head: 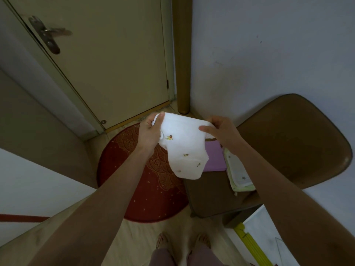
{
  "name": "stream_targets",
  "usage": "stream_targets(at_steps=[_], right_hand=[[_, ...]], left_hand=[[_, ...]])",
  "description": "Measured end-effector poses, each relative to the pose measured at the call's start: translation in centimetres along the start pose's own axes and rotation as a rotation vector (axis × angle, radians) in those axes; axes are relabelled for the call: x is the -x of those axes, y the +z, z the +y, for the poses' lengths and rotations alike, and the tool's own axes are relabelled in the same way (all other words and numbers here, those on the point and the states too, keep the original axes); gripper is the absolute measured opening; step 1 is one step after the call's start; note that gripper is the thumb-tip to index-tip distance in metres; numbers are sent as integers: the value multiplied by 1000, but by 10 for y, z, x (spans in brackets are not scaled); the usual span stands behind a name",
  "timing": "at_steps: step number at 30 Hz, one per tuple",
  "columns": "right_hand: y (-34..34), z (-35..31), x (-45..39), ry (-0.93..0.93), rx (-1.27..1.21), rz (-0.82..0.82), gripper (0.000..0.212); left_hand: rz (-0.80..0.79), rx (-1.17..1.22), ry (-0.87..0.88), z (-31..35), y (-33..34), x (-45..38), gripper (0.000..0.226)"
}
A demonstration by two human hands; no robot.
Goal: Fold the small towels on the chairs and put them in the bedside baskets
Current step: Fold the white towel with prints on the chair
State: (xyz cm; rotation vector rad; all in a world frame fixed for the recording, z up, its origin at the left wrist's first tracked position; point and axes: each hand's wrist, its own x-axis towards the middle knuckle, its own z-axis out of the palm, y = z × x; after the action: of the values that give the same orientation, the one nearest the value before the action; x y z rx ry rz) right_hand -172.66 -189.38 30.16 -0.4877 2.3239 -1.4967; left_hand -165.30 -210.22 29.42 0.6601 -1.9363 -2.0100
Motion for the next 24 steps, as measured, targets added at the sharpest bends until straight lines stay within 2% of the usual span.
stream_targets(at_steps=[3,6,9,11,14,19,22,24], right_hand=[[-4,5,-4,35,20,61,25],[-5,9,-5,111,96,-4,34],[-9,17,0,137,32,-41,38],[-11,21,3,156,-54,20,29],[-10,25,1,221,-203,200,9],[-10,29,-6,275,-380,417,22],[-15,33,-4,278,-422,428,26],[-19,36,-1,309,-342,348,22]], left_hand=[[-4,-31,5,-1,1,-4,21],[19,-28,2,0,4,-5,21],[59,-10,-7,1,1,-11,23],[83,-13,-17,0,-1,-15,21],[99,-19,-44,-6,0,-19,19],[81,-78,-33,-16,6,-19,20],[67,-114,-24,-21,8,-20,19],[29,-178,-43,-23,6,-23,17]])
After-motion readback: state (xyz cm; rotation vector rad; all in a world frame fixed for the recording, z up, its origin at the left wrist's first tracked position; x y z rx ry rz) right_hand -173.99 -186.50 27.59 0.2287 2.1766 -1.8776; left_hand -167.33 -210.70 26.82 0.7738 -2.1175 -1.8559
